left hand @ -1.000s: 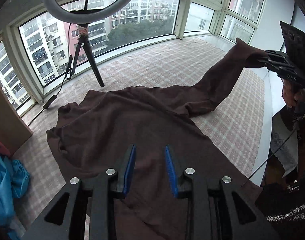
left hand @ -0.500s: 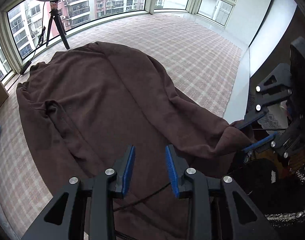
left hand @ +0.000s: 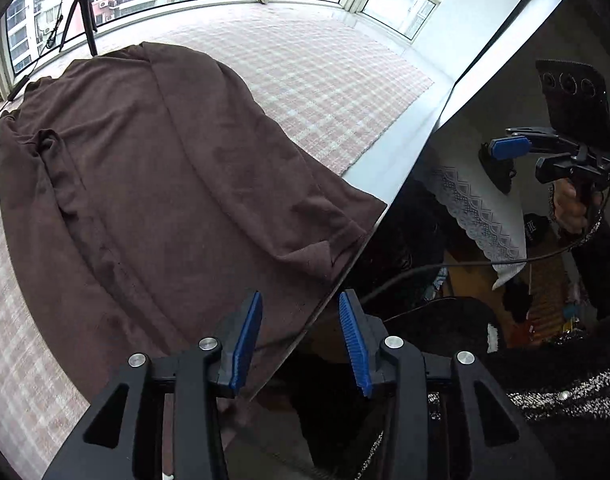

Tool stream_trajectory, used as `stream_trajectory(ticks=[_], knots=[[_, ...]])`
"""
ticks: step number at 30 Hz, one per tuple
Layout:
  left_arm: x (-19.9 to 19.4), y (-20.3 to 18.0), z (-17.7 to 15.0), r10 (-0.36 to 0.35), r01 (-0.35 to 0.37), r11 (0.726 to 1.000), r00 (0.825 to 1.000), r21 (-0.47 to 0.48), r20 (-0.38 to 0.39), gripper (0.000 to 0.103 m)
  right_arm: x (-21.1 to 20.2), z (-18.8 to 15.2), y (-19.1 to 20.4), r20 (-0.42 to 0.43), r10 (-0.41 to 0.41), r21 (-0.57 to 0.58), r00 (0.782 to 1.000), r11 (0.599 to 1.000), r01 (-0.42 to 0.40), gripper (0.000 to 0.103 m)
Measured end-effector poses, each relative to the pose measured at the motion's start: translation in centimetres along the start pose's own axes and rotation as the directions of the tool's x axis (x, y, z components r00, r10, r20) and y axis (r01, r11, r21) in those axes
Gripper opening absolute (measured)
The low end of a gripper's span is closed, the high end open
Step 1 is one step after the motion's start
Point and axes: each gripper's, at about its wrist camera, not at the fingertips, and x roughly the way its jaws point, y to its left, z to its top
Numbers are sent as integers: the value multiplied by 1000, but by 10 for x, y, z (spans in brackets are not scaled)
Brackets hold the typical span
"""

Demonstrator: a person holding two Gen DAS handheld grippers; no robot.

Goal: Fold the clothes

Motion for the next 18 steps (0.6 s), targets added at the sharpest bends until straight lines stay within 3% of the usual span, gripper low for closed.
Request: stream_trajectory(ticks=[2,6,9,14,16,18], knots=[[-1,5,-1,-8,8,999,1000,-54,0,49,-14,-4,0,58,24,18,998,1000,-25,49],[32,11,12,-42,39,987,999,-157,-16,49,-1,11,-26,94,-81,105,992,992,71,49],[70,15,24,-120,107,961,992,-254,-36,49,49,42,-54,42,-156,155,987,977,148,49],[97,28,19,-169,144,915,985,-376,-35,49,132,88,-83,-72,-210,177,975,959,220,45],[97,32,13,-217,188,889,976,-418,-21,49,158,101,-88,-110,-240,156,964,954,255,40],[95,30,12,-203,178,896,979,-406,-19,49,178,109,-92,-154,-259,142,953,949,281,28]])
